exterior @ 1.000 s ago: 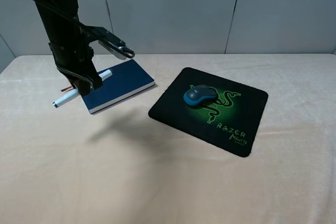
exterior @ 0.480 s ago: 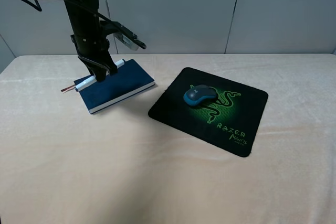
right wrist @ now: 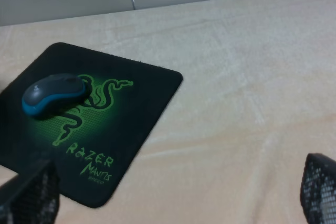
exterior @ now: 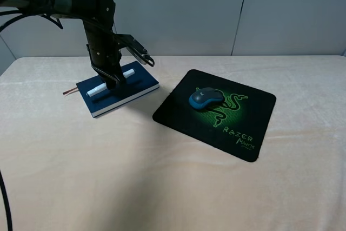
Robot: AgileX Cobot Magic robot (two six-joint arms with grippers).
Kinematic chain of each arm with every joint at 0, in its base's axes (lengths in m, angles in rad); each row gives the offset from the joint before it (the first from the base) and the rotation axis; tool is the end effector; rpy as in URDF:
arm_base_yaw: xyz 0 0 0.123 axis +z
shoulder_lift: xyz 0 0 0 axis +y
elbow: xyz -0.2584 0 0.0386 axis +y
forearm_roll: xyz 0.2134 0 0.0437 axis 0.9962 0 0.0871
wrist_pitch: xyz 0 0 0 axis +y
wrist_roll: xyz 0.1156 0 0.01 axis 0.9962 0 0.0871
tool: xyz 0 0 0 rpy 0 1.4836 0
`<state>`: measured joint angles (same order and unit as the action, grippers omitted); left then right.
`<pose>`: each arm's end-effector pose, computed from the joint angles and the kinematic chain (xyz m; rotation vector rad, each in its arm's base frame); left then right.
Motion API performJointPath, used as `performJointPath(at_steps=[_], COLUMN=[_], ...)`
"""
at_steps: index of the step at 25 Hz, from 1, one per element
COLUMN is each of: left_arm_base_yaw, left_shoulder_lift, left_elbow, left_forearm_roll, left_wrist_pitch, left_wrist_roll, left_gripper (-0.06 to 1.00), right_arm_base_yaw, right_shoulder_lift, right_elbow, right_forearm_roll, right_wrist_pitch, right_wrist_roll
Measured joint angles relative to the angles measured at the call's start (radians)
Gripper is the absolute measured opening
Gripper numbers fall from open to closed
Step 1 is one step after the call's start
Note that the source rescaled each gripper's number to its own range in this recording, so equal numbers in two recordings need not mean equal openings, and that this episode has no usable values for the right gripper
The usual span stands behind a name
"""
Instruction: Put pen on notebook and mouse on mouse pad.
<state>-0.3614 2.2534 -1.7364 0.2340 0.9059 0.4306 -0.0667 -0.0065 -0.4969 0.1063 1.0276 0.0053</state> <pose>0.4079 -0.1315 0.1211 1.2807 2.6011 0.3041 0.0126 0.0097 0.2524 0.0691 2.0032 0.0871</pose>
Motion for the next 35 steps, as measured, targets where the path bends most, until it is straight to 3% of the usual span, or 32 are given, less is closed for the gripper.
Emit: performJointPath(at_steps=[14, 16, 19, 21, 25, 35], left_arm_base_yaw=[0.006, 0.006, 0.006, 0.006, 0.006, 0.006], left_shoulder_lift=[0.014, 0.014, 0.014, 0.014, 0.014, 0.014], left_elbow=[0.000, 0.000, 0.000, 0.000, 0.000, 0.000], left_forearm_roll=[0.003, 0.003, 0.003, 0.002, 0.002, 0.002], left_wrist_pitch=[-0.053, -0.057, -0.062, -0.083, -0.114, -0.124], left_wrist_roll=[0.000, 0.000, -0.032, -0.069, -0.103, -0.108], left_gripper=[0.00, 0.14, 0.66, 0.87, 0.97, 1.00], right_arm_base_yaw=[0.000, 0.000, 0.000, 0.000, 0.000, 0.000], right_shoulder_lift=[0.000, 0.000, 0.000, 0.000, 0.000, 0.000], right_elbow=[0.000, 0.000, 0.000, 0.000, 0.000, 0.000], right_forearm_roll=[0.000, 0.000, 0.000, 0.000, 0.000, 0.000], right_wrist_pitch=[0.000, 0.000, 0.000, 0.000, 0.000, 0.000], right_wrist_roll=[0.000, 0.000, 0.000, 0.000, 0.000, -0.005])
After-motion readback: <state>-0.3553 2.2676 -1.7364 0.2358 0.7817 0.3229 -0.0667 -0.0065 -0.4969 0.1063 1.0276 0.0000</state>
